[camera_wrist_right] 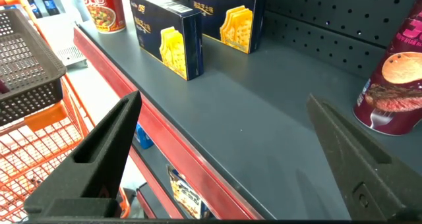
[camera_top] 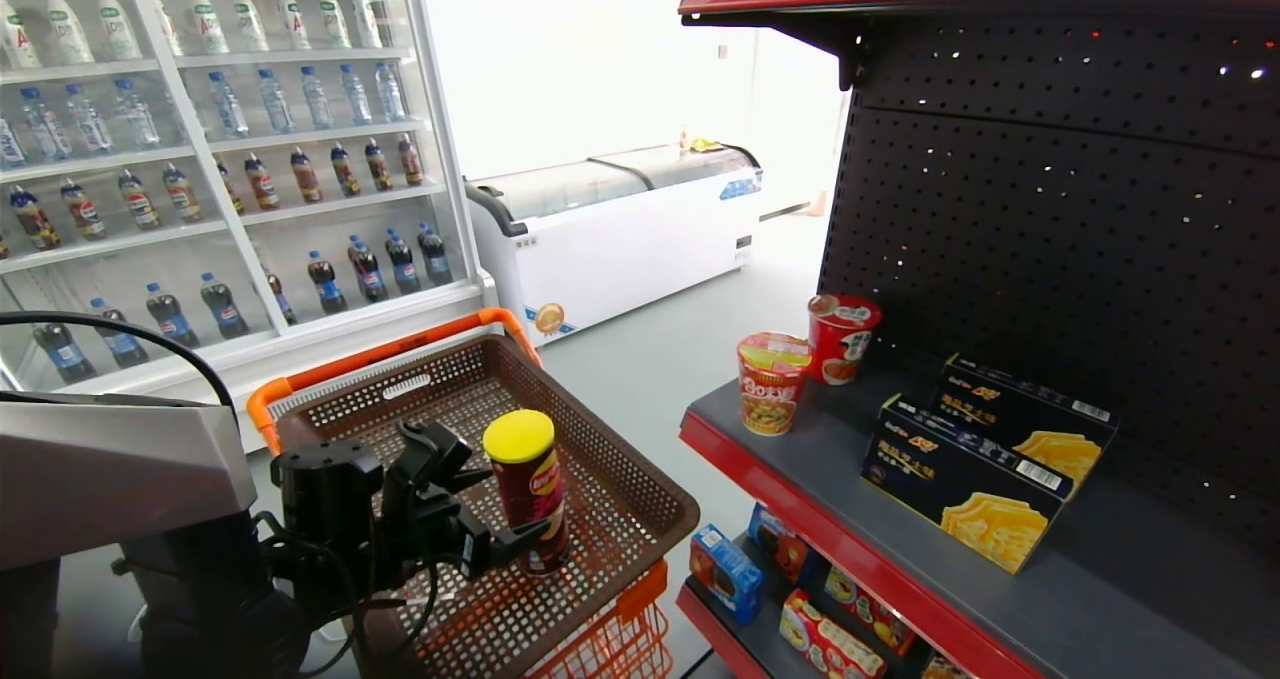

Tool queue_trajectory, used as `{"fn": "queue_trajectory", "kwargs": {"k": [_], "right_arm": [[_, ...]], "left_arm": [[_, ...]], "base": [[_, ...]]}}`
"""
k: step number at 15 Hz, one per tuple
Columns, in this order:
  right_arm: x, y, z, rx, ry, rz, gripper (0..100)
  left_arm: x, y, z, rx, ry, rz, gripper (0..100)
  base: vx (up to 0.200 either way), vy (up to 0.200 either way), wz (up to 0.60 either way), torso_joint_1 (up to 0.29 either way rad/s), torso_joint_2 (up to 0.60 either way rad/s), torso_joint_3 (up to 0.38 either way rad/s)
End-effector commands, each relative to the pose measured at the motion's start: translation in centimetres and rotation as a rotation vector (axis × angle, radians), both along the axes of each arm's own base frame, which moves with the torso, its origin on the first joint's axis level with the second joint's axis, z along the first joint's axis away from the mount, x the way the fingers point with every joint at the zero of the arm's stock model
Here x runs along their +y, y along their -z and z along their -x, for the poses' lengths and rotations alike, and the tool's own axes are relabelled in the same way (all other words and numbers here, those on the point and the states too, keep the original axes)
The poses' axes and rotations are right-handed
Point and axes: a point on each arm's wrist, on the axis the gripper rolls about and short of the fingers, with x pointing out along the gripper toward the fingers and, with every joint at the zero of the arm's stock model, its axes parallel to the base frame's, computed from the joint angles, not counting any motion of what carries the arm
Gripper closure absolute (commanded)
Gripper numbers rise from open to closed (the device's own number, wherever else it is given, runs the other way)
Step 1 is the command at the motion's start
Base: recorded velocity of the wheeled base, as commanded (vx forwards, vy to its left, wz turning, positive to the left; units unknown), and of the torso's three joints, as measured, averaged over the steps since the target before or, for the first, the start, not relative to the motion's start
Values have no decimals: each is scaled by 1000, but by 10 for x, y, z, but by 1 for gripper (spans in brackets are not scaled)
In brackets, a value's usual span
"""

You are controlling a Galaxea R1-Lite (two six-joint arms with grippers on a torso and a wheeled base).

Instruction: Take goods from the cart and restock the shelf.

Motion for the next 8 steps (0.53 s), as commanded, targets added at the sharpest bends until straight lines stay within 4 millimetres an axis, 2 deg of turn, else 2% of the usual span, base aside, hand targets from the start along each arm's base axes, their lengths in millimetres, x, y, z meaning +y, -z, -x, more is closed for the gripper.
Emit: {"fn": "queue_trajectory", "kwargs": {"k": [1,4,8], "right_arm": [[0,0,0,1,0,0,0],[0,0,0,1,0,0,0],[0,0,0,1,0,0,0]], "left_arm": [[-1,8,-3,18,2,-2,0],[-4,14,-16,-1,5,1,0],[-6,26,-19,5,9,0,0]], "base": [[0,0,0,0,0,0],[0,0,0,0,0,0],[0,0,0,0,0,0]]}}
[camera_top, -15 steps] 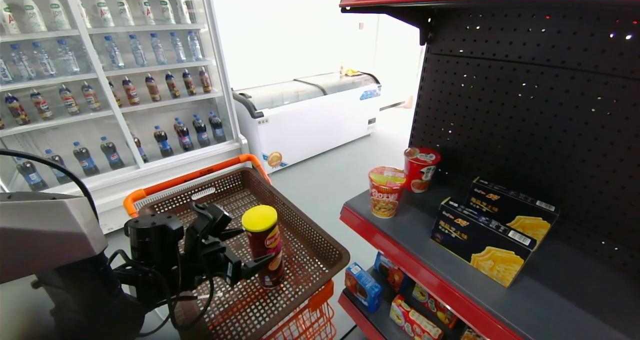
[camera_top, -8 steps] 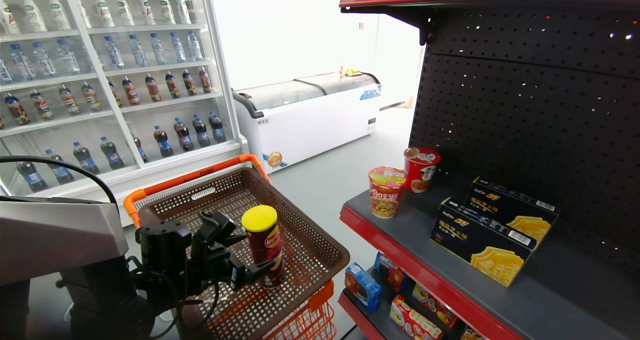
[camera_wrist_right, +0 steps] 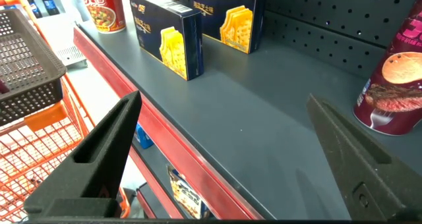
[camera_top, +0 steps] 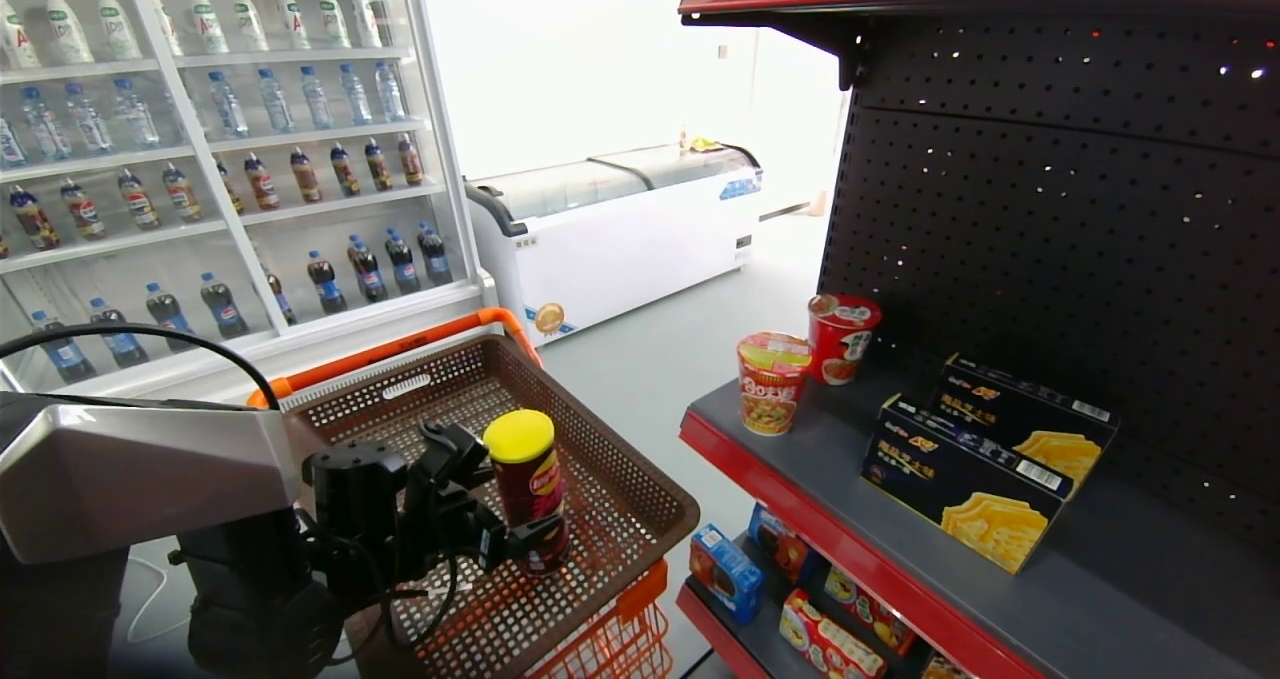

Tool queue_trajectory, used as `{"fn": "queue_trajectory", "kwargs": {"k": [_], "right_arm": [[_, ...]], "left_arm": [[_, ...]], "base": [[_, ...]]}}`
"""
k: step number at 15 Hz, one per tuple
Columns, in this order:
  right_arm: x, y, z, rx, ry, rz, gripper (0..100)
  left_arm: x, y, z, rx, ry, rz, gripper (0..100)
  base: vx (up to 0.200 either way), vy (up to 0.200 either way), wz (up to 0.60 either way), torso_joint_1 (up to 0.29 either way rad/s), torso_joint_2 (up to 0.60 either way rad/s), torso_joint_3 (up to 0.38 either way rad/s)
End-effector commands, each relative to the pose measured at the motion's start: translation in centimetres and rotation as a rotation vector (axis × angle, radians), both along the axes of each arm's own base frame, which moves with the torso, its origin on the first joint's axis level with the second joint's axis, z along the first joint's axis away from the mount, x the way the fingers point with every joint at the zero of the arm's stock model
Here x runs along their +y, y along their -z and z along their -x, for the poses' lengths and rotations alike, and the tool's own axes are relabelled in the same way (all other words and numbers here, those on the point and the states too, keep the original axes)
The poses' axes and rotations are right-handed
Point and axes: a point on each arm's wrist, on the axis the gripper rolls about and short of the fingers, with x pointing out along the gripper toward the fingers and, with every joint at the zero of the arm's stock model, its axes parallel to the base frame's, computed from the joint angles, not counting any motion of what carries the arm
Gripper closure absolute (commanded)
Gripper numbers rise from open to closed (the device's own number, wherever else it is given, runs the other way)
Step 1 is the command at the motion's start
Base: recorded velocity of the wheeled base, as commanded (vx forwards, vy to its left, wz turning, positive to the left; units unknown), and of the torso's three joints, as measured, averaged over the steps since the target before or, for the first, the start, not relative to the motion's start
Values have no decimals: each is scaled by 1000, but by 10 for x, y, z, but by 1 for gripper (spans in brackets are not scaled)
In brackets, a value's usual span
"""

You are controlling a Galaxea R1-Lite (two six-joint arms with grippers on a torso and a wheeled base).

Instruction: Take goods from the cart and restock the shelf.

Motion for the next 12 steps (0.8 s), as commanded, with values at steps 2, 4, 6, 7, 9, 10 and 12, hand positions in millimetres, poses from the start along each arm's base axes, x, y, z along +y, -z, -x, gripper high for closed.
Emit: {"fn": "queue_trajectory", "kwargs": {"k": [2,4,6,7,9,10,12], "right_arm": [[0,0,0,1,0,0,0],[0,0,0,1,0,0,0],[0,0,0,1,0,0,0],[0,0,0,1,0,0,0],[0,0,0,1,0,0,0],[0,0,0,1,0,0,0],[0,0,0,1,0,0,0]], "left_arm": [[0,7,-3,7,-1,-1,0],[0,6,-11,-18,-4,3,0],[-1,7,-12,-18,-4,3,0],[-1,6,-12,-21,-4,3,0],[-1,6,-12,-20,-4,3,0],[-1,7,-13,-20,-4,3,0],[-1,5,-15,-24,-10,14,0]], "base": [[0,0,0,0,0,0],[0,0,0,0,0,0],[0,0,0,0,0,0],[0,0,0,0,0,0],[0,0,0,0,0,0],[0,0,0,0,0,0],[0,0,0,0,0,0]]}}
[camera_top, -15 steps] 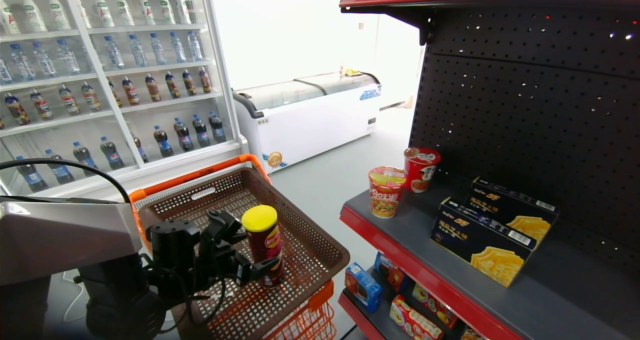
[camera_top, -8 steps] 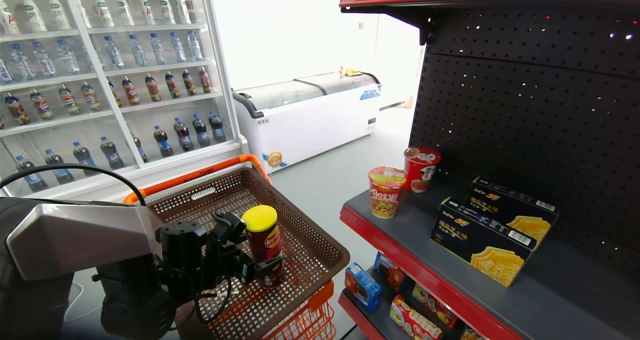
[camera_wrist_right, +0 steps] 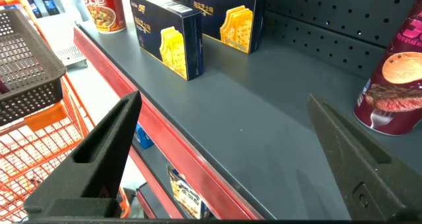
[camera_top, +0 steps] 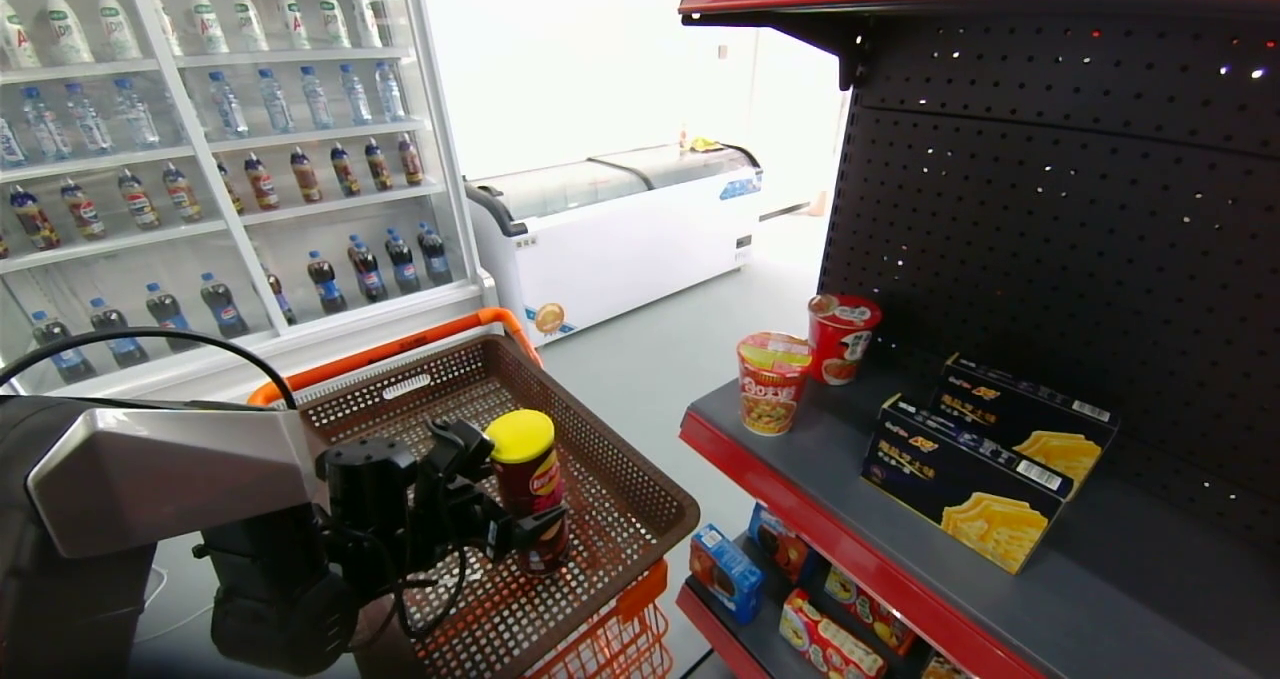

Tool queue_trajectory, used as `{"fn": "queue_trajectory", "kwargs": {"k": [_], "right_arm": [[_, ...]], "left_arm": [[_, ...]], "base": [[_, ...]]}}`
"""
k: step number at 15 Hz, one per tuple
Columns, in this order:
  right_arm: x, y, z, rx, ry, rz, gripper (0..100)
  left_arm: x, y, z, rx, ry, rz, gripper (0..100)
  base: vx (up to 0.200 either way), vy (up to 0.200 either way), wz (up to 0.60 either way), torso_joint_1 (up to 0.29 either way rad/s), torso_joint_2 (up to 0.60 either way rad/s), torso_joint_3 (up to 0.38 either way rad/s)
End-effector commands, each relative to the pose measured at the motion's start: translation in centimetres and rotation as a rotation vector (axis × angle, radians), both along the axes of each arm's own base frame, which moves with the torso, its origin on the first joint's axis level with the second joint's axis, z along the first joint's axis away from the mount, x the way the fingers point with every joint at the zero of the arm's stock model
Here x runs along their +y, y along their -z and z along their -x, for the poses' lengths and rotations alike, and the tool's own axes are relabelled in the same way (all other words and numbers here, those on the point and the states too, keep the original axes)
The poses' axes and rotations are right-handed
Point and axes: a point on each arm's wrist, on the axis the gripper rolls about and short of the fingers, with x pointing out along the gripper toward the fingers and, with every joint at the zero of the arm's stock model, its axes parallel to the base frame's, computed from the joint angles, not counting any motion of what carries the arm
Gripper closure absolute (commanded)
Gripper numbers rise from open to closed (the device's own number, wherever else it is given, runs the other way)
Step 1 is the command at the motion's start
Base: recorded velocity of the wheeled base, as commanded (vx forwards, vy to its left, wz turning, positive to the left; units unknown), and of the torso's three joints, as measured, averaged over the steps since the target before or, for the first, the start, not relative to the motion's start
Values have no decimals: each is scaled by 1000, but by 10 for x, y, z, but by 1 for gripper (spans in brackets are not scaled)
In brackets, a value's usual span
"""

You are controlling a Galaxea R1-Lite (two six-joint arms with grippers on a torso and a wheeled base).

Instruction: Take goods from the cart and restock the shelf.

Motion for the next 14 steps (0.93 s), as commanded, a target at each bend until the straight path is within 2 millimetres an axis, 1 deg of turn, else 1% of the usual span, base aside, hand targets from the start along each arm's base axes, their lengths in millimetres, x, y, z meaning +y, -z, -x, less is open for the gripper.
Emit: {"fn": "queue_trajectory", "kwargs": {"k": [1,4,5,7,8,12,14], "right_arm": [[0,0,0,1,0,0,0],[0,0,0,1,0,0,0],[0,0,0,1,0,0,0],[0,0,0,1,0,0,0],[0,0,0,1,0,0,0],[0,0,0,1,0,0,0],[0,0,0,1,0,0,0]], "left_arm": [[-1,-1,-4,-8,-4,10,0],[-3,-2,-10,-19,-30,7,0],[-7,0,-11,-19,-22,6,0],[-9,1,-10,-12,-18,6,0],[-9,2,-11,-14,-20,3,100],[-8,3,-11,-12,-54,-11,100],[-8,0,-11,-24,-50,-15,100]], "base": [[0,0,0,0,0,0],[0,0,0,0,0,0],[0,0,0,0,0,0],[0,0,0,0,0,0],[0,0,0,0,0,0],[0,0,0,0,0,0],[0,0,0,0,0,0]]}}
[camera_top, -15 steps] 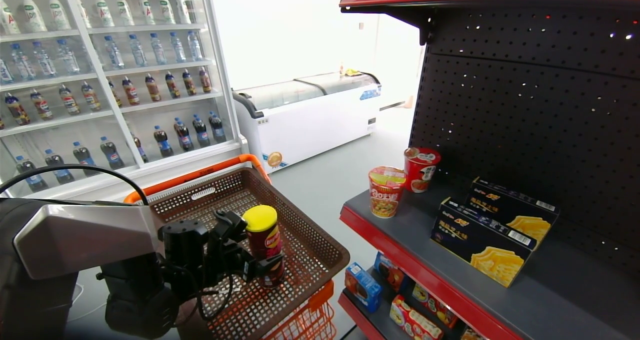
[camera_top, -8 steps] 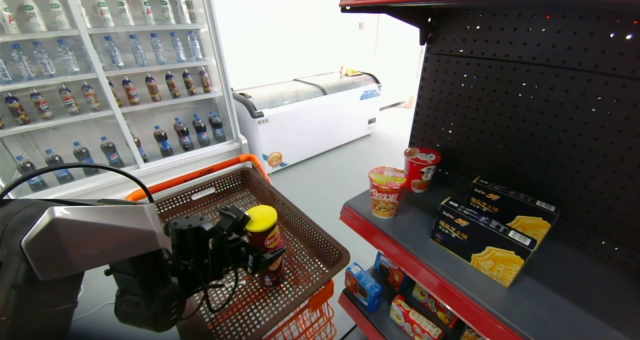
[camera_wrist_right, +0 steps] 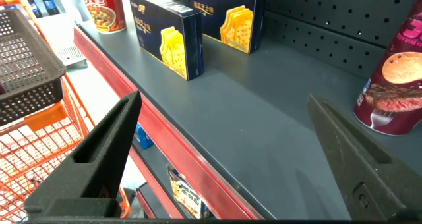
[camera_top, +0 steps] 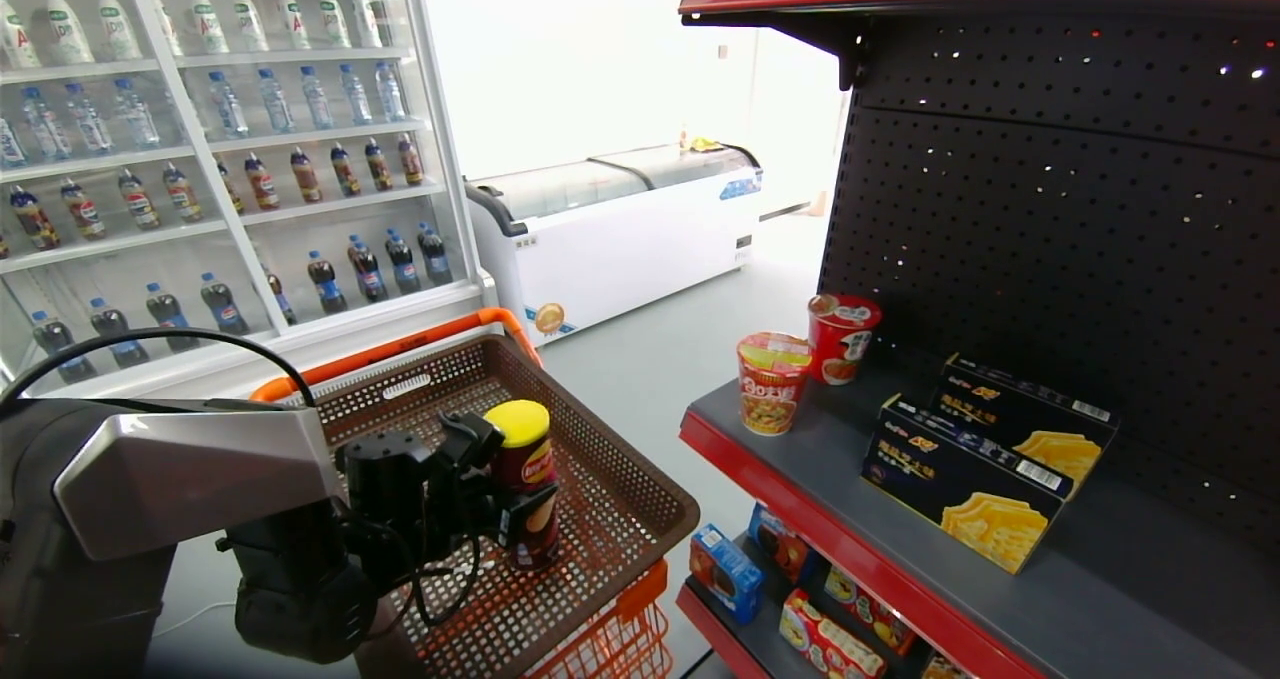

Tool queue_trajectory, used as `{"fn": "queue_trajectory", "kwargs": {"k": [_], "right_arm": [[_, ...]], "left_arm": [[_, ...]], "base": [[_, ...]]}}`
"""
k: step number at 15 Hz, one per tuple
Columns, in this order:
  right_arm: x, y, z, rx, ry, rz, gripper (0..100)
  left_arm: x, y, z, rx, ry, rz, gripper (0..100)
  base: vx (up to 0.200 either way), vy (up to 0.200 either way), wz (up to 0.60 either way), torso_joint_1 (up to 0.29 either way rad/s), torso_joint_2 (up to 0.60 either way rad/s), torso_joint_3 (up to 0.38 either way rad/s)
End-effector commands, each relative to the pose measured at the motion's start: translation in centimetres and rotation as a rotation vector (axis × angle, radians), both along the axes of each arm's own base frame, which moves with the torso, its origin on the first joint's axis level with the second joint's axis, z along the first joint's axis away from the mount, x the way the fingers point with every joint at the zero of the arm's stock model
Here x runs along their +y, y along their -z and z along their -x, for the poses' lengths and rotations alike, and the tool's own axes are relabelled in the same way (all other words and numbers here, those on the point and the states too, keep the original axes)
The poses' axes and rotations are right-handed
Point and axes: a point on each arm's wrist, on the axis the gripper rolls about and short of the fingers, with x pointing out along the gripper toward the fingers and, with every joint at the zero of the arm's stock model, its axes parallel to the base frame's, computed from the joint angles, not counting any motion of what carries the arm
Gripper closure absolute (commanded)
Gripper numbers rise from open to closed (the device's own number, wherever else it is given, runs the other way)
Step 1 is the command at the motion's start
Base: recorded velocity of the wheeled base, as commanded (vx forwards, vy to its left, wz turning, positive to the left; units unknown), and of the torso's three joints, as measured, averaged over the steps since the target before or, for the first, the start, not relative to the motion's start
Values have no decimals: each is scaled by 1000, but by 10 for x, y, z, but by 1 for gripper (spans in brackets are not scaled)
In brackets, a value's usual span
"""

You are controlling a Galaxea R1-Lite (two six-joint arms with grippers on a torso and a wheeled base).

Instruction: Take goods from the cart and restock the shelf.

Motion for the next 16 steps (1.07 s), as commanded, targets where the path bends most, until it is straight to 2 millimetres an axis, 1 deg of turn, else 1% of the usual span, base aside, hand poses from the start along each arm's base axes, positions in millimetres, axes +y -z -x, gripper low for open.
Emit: {"fn": "queue_trajectory", "kwargs": {"k": [1,2,4,6,7,8,9,11,12,13,14,15,16], "right_arm": [[0,0,0,1,0,0,0],[0,0,0,1,0,0,0],[0,0,0,1,0,0,0],[0,0,0,1,0,0,0],[0,0,0,1,0,0,0],[0,0,0,1,0,0,0],[0,0,0,1,0,0,0],[0,0,0,1,0,0,0],[0,0,0,1,0,0,0],[0,0,0,1,0,0,0],[0,0,0,1,0,0,0],[0,0,0,1,0,0,0],[0,0,0,1,0,0,0]], "left_arm": [[0,-3,1,-10,3,-2,100],[1,-4,1,-15,2,-4,100],[1,-30,-1,-105,8,-24,100],[0,-47,-1,-136,-4,-28,100],[-1,-63,2,-140,-53,-43,100],[-3,-72,6,-136,-108,-65,100],[-2,-82,11,-134,-164,-85,100],[-1,-101,23,-137,-170,-76,100],[-1,-103,24,-139,-171,-74,100],[-5,-133,37,-158,-168,-34,100],[-4,-145,45,-153,-170,-22,100],[-5,-151,50,-154,-165,-19,100],[-4,-161,63,-155,-161,-5,100]], "base": [[0,0,0,0,0,0],[0,0,0,0,0,0],[0,0,0,0,0,0],[0,0,0,0,0,0],[0,0,0,0,0,0],[0,0,0,0,0,0],[0,0,0,0,0,0],[0,0,0,0,0,0],[0,0,0,0,0,0],[0,0,0,0,0,0],[0,0,0,0,0,0],[0,0,0,0,0,0],[0,0,0,0,0,0]]}}
